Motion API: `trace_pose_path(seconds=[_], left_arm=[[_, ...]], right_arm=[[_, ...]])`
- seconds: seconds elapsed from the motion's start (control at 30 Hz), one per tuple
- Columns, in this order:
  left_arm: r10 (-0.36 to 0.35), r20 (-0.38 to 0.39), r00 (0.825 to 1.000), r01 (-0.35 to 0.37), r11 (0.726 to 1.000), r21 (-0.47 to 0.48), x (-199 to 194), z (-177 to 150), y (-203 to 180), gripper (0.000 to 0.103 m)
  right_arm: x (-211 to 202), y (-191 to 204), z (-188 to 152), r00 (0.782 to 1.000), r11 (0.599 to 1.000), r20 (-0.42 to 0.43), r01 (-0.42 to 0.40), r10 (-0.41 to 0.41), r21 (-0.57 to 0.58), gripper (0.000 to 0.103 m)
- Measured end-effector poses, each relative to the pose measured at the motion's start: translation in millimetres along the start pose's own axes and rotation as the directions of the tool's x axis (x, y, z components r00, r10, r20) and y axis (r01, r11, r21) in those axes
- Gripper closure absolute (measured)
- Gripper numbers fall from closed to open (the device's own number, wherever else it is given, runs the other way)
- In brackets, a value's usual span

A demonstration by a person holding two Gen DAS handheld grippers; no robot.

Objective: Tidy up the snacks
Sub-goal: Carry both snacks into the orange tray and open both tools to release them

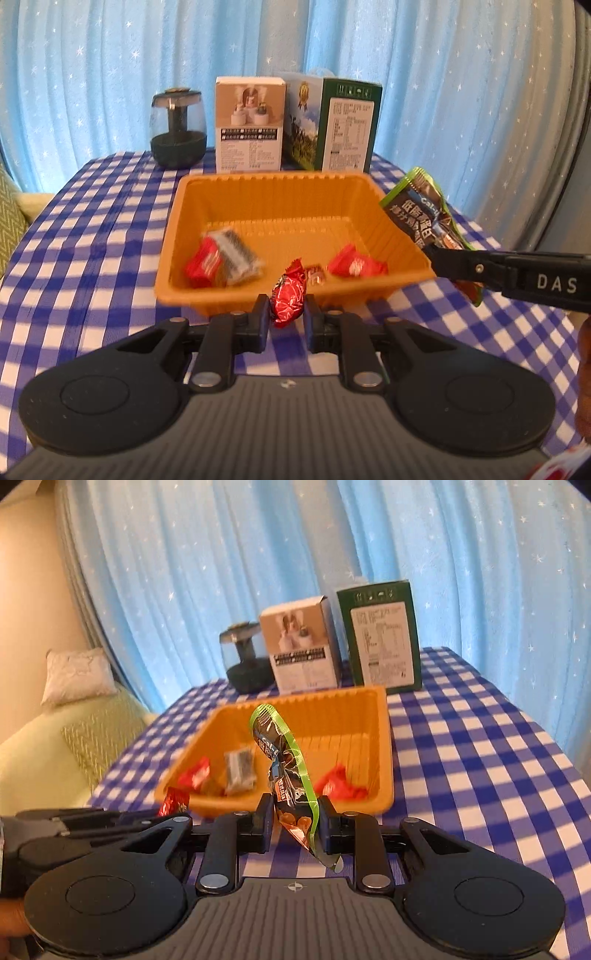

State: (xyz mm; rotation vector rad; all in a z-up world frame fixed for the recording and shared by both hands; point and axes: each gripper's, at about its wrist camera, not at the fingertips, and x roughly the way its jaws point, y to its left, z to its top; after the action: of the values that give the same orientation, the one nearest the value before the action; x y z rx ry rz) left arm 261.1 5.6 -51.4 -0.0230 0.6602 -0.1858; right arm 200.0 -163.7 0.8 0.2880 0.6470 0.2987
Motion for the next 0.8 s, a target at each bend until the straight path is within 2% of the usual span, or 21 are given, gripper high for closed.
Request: trace_pose_path(seconds=[0.17, 0.4, 0.8], left_arm=[[0.001, 0.018, 1.0, -0.001, 1.0, 0.002, 22, 22, 3, 0.086], [-0.004, 0.017, 1.0, 0.004, 1.0, -0.016, 54, 44, 12, 0.086], [0.003, -0.024, 1.0, -0.004, 1.0, -0.012, 92, 45, 15, 0.084]], right_arm=[[25, -11, 19, 1.0, 1.0, 0.011, 0.005, -0.006, 0.019, 0.078], [65, -31, 37, 1.0, 0.996, -0.014, -0.003, 0.004, 0.085, 0.078], [100, -42, 43, 0.998, 0.991, -0.06, -0.015, 0.023, 0.134, 0.078]])
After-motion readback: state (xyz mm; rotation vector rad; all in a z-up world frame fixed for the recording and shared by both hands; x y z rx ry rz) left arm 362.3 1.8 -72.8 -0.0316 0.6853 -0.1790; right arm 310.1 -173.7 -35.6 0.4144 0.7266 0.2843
